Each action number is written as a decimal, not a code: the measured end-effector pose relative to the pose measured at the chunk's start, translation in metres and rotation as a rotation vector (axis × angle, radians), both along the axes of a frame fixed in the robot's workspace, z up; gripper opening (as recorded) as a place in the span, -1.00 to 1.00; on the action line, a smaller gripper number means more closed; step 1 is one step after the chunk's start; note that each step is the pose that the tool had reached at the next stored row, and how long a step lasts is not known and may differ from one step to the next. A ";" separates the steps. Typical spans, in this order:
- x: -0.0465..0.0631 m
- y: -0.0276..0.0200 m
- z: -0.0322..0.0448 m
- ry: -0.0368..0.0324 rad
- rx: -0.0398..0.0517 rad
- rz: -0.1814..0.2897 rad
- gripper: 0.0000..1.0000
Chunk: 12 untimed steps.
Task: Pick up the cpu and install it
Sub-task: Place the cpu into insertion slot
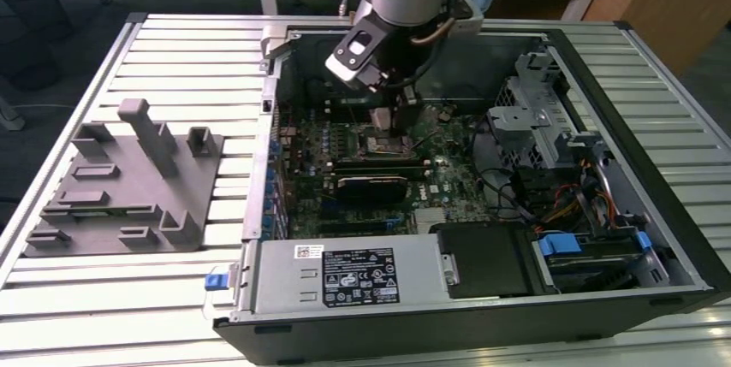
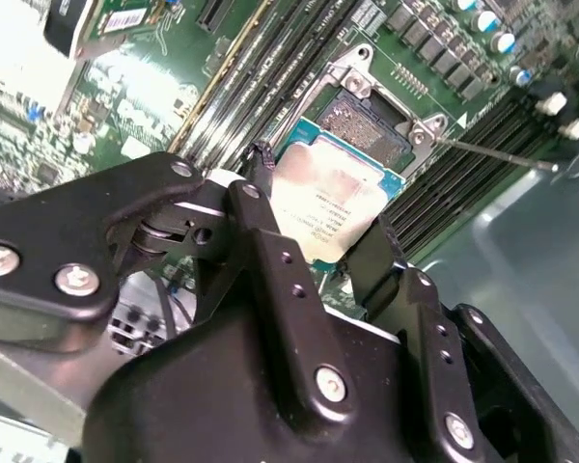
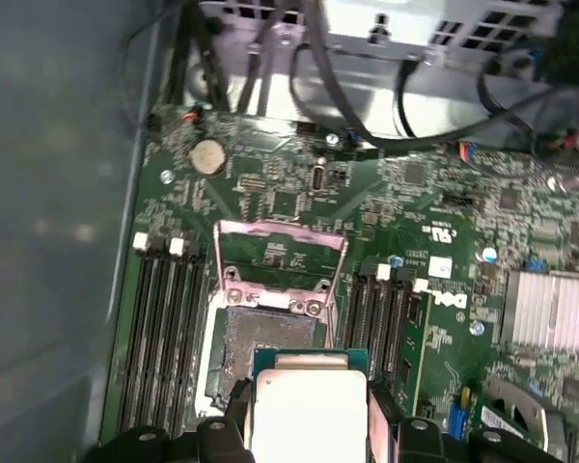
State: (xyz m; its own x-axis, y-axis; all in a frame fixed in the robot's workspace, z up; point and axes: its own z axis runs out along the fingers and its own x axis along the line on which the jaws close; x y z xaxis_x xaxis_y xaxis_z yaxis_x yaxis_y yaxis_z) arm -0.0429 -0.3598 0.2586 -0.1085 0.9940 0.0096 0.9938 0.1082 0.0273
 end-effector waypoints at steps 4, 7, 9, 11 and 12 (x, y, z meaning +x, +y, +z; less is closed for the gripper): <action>0.000 0.0000 -0.0003 0.0000 0.0000 -0.065 0.09; 0.000 0.0000 -0.0006 0.0000 0.0000 -0.108 0.09; 0.000 0.0000 -0.0008 0.0000 0.0001 -0.140 0.09; 0.000 0.0000 -0.0012 -0.0001 0.0002 -0.170 0.09; 0.000 0.0000 -0.0014 0.0000 0.0002 -0.178 0.09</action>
